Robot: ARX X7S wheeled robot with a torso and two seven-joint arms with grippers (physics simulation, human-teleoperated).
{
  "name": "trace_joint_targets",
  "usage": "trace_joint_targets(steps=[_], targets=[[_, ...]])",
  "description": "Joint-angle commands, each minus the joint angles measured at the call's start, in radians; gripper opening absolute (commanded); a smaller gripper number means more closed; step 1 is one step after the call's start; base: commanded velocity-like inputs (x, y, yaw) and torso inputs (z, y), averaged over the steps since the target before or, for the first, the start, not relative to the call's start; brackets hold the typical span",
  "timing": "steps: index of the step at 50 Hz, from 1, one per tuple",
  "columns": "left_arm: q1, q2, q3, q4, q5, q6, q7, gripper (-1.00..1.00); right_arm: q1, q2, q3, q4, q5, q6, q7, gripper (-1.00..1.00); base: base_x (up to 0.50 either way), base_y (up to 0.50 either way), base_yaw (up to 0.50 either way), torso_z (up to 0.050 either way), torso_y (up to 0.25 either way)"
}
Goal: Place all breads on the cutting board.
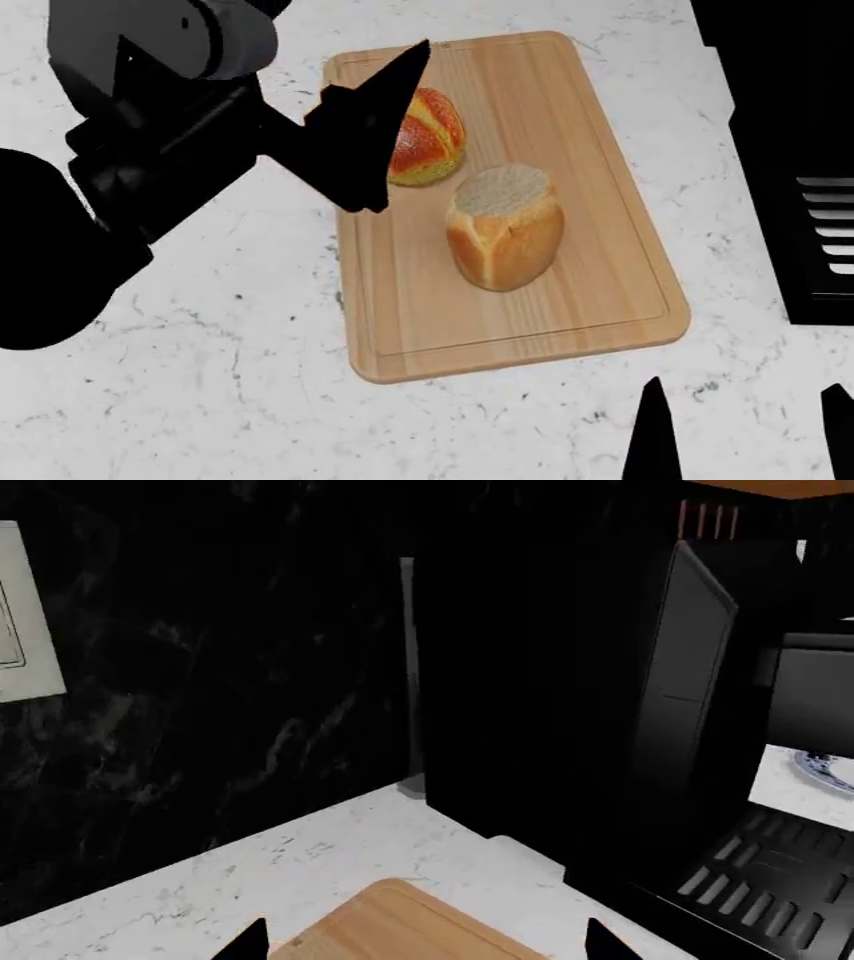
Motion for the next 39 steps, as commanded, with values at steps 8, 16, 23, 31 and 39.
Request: trace_joint_targets(steps=[8,16,23,31,39], targets=[[0.07,-0.391,-0.013,0.609,0.155,0.055,-0.342,1.0,0.127,0.05,-0.022,-0.022,0.034,0.07,0.039,1.0,0.0,0.0,0.0,0.0,0.0],[0.118,-0.509,-0.01,0.737,0.212,0.091,-0.42,1.0,0.128,0.078,-0.016,-0.05,0.038,0.062,0.061,1.0,0.0,0.0,0.0,0.0,0.0],[0.245,-0.667,0.039,0.869,0.345,0.165,-0.506,1.0,0.131,0.172,-0.089,-0.048,0.004,-0.021,0.126,1.0,0.0,0.0,0.0,0.0,0.0],[0.284,-0.717,0.055,0.911,0.388,0.183,-0.534,1.0,0.147,0.206,-0.119,-0.055,0.003,-0.033,0.14,1.0,0.0,0.0,0.0,0.0,0.0],[0.292,-0.76,0.059,0.962,0.41,0.177,-0.562,1.0,0.179,0.332,-0.228,-0.059,-0.018,-0.104,0.21,1.0,0.0,0.0,0.0,0.0,0.0]])
